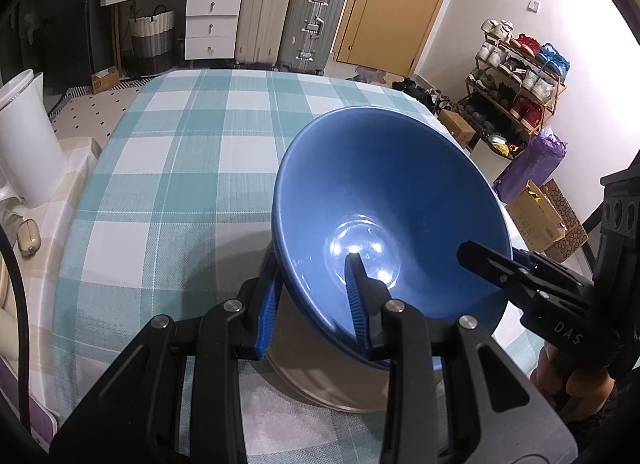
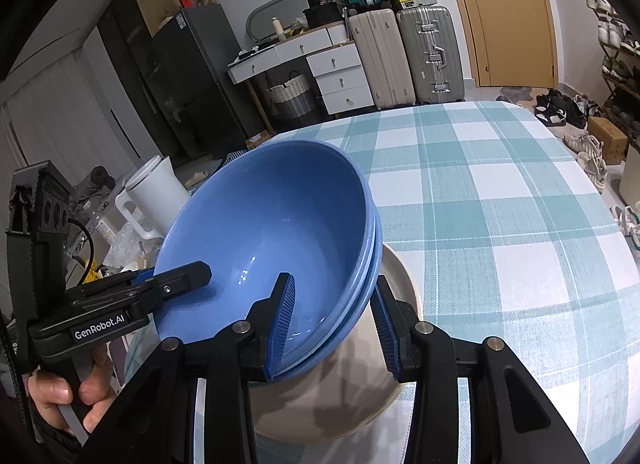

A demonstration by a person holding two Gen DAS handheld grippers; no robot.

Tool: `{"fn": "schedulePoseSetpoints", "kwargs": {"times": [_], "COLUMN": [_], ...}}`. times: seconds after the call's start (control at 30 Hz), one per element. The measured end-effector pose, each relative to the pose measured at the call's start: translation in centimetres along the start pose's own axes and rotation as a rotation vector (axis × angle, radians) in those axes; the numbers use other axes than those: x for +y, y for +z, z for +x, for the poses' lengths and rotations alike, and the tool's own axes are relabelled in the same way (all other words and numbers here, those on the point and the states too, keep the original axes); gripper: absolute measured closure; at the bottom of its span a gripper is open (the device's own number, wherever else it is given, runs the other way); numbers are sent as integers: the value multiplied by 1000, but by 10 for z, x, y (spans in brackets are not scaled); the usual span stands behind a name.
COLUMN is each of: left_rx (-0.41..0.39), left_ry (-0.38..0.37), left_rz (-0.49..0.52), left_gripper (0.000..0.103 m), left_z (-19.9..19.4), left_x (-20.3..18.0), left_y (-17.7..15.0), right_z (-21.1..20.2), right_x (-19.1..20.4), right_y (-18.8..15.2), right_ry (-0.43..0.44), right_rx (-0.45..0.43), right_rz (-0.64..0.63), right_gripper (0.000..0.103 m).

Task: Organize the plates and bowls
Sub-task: 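Lift the bowl stack with both grippers and carry it over the cream plates, then lower the bowl stack onto the stacked cream plates with both grippers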

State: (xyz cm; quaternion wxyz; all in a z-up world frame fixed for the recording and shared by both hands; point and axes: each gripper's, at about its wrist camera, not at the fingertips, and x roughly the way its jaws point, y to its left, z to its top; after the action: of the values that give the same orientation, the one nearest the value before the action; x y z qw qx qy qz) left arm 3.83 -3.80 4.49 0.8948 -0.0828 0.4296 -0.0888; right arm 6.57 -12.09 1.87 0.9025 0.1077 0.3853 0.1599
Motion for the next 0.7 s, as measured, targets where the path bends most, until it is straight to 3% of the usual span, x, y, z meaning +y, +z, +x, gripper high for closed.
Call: {"fn": "schedulePoseSetpoints", "kwargs": {"times": [0.7], "left_rx": [16], "left_ry": [21], "left_rz": [2], "left_gripper": [74], "left_z": [16], "left_x": [4], "left_y": [2], "right_z": [0], "right_x": [7], "right_y": [4], "right_ry": [-36], "right_rx": [-2], "right_rz": [-45], "right_gripper": [60]}}
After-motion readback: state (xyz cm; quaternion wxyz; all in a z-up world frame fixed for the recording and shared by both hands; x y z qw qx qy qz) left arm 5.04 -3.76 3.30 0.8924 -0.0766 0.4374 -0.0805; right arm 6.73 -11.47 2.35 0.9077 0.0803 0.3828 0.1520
